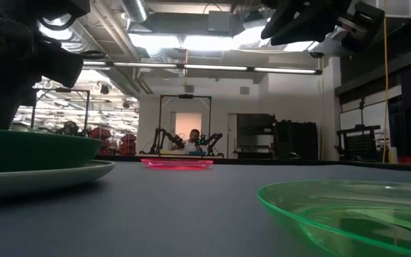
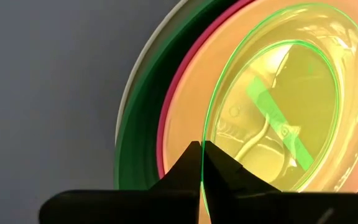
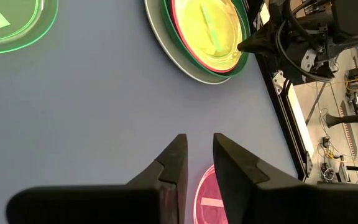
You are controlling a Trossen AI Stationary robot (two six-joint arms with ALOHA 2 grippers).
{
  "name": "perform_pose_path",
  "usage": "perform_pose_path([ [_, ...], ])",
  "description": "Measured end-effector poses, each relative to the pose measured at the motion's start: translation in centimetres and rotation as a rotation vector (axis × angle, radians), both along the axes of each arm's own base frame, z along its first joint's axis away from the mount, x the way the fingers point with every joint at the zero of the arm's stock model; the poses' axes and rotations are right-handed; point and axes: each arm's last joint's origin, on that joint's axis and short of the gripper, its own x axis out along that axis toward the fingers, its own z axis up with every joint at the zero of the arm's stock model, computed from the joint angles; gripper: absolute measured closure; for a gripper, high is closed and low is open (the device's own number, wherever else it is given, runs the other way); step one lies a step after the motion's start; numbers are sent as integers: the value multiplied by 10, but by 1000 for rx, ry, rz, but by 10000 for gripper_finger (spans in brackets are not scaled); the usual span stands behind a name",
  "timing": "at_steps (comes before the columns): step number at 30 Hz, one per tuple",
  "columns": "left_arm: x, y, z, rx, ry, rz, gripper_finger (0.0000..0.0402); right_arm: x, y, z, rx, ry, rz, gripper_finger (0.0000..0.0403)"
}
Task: Stack plastic plates
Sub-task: Stack the top green plate on top of the white plate, then stack the orange plate on top of the green plate
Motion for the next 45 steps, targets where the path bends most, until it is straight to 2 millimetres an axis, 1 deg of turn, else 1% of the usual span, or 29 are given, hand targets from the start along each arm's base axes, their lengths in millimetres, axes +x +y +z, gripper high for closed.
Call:
perform_pose_path([
  [12,0,0,0,-13,7,22,400,0,0,0,0,0,0,331],
  [14,0,0,0,-14,9,30,391,0,0,0,0,0,0,331],
  [21,0,0,0,-17,12,46,334,0,0,0,0,0,0,331],
  [26,0,0,0,-16,11,46,316,0,0,0,0,0,0,331],
  [39,0,0,0,-8,9,49,313,0,0,0,12,8,-10,331],
  [42,0,1,0,10,7,82,313,-2,0,-3,30,43,-29,331],
  [45,0,1,0,25,5,108,313,-7,-1,-8,53,120,-61,331],
])
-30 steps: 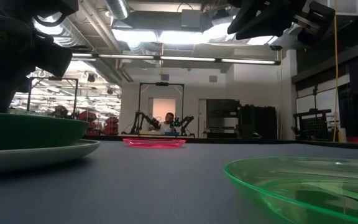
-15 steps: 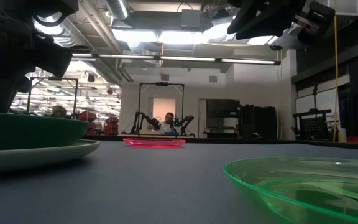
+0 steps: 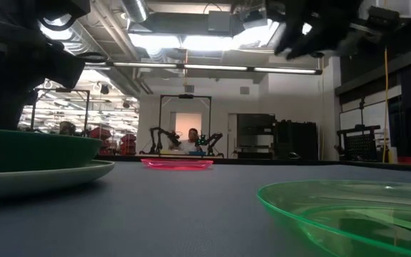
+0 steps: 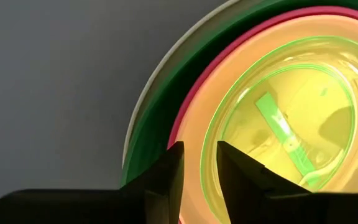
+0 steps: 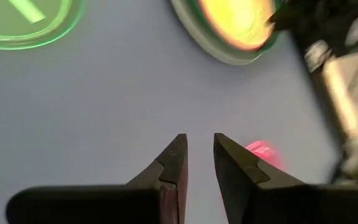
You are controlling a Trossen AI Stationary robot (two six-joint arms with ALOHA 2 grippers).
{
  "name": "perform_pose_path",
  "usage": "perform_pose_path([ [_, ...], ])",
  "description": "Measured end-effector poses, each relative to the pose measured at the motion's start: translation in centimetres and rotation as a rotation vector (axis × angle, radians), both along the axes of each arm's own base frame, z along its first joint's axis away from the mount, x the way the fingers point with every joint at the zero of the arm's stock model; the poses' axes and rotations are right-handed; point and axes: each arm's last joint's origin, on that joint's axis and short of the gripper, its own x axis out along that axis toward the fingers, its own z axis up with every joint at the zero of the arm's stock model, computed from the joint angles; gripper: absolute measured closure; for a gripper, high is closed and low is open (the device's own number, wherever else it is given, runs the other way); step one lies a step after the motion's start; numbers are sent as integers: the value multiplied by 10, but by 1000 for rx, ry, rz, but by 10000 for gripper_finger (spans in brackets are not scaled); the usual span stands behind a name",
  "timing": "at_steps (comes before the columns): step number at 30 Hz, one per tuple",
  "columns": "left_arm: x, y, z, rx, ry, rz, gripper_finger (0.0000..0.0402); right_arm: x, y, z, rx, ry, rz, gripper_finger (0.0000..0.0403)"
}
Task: Stack plastic plates
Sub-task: Stack the orange plate on top of the green plate
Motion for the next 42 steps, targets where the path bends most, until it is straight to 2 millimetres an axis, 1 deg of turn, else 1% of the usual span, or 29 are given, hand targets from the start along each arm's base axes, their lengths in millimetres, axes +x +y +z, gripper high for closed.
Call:
perform_pose_path([
  [6,0,0,0,0,0,2,313,-13,1,-10,91,196,-35,331],
  [11,0,0,0,-1,0,2,313,-24,13,-16,114,314,-24,331],
  [16,0,0,0,-1,0,2,313,-41,27,-14,137,401,-35,331],
  [22,0,0,0,12,-5,6,313,-67,32,-4,188,477,-109,331],
  [25,0,1,0,19,-7,8,313,-81,30,4,188,479,-159,331],
  [29,0,1,0,20,-7,8,313,-95,22,12,197,471,-244,331],
  [32,0,1,0,20,-7,8,313,-105,16,14,204,435,-286,331],
  [42,0,1,0,20,-9,8,313,-143,0,-22,383,386,-440,331],
])
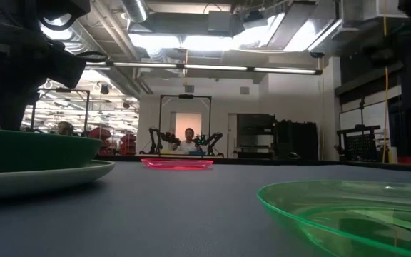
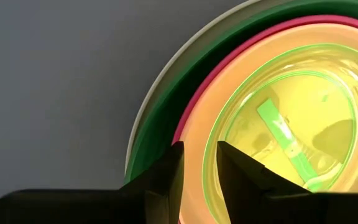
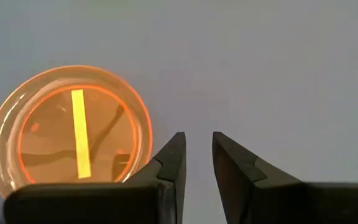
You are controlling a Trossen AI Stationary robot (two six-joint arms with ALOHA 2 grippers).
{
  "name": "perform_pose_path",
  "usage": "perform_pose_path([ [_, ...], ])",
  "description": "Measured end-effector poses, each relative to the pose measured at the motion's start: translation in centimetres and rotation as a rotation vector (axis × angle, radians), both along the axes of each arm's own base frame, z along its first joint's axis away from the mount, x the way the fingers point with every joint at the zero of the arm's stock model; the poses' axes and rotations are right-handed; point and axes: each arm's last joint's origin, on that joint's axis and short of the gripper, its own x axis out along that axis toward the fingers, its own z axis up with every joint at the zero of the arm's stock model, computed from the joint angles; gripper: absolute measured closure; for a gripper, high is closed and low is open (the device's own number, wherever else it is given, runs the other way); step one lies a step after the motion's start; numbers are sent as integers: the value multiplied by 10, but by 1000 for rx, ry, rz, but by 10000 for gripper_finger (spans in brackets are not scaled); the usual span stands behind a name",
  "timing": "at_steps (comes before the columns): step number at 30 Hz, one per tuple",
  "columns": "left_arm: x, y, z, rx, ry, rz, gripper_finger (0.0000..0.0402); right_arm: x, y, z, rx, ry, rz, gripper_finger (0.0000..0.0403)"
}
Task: Stack plastic plates
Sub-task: Stack the orange plate on top of the green plate
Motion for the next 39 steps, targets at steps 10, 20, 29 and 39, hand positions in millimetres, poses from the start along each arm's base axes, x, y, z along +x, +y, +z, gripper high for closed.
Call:
perform_pose_path([
  [10,0,0,0,-1,-5,0,313,-18,-7,-43,95,123,-192,331],
  [20,2,0,0,3,-20,2,313,-13,-2,-76,194,96,-173,331],
  [29,2,0,1,20,-30,7,313,-13,-2,-89,223,95,-178,331],
  [39,2,0,1,21,-31,7,313,-17,-2,-106,253,108,-164,331],
])
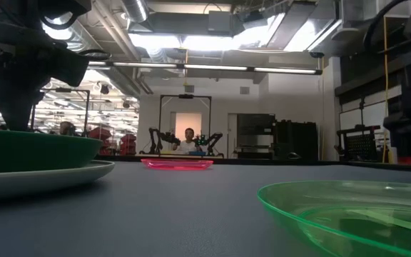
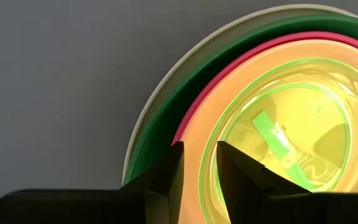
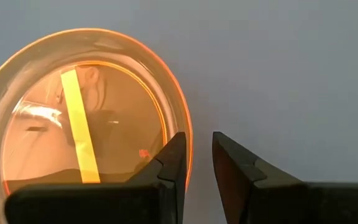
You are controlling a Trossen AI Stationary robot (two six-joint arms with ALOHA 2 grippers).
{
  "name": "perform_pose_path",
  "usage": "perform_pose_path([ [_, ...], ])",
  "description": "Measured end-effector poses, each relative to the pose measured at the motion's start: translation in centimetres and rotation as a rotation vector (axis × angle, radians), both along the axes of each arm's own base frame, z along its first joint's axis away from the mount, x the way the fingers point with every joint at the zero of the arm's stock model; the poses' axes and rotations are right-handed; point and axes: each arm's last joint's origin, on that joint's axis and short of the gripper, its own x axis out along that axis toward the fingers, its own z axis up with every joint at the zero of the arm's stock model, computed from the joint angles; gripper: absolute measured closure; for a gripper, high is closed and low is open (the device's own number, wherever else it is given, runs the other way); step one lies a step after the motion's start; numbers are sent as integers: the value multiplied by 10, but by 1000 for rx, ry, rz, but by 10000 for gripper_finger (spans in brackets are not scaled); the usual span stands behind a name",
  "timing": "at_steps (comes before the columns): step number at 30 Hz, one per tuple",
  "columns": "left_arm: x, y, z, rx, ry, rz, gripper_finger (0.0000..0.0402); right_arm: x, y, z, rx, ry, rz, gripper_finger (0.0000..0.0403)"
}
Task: Stack plastic plates
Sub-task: Stack the orange plate on top of the green plate
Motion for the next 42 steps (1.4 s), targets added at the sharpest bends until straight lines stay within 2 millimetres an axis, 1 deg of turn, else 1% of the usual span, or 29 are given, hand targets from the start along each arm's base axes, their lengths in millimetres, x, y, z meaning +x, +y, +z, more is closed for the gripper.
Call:
perform_pose_path([
  [18,0,0,0,-1,-3,0,313,-3,1,-4,36,43,33,331],
  [31,2,-1,0,-5,-17,0,313,0,2,-14,3,158,37,331],
  [39,2,0,0,-5,-17,0,313,1,3,-15,9,147,42,331],
  [42,2,0,0,-5,-17,0,313,1,3,-15,8,144,47,342],
])
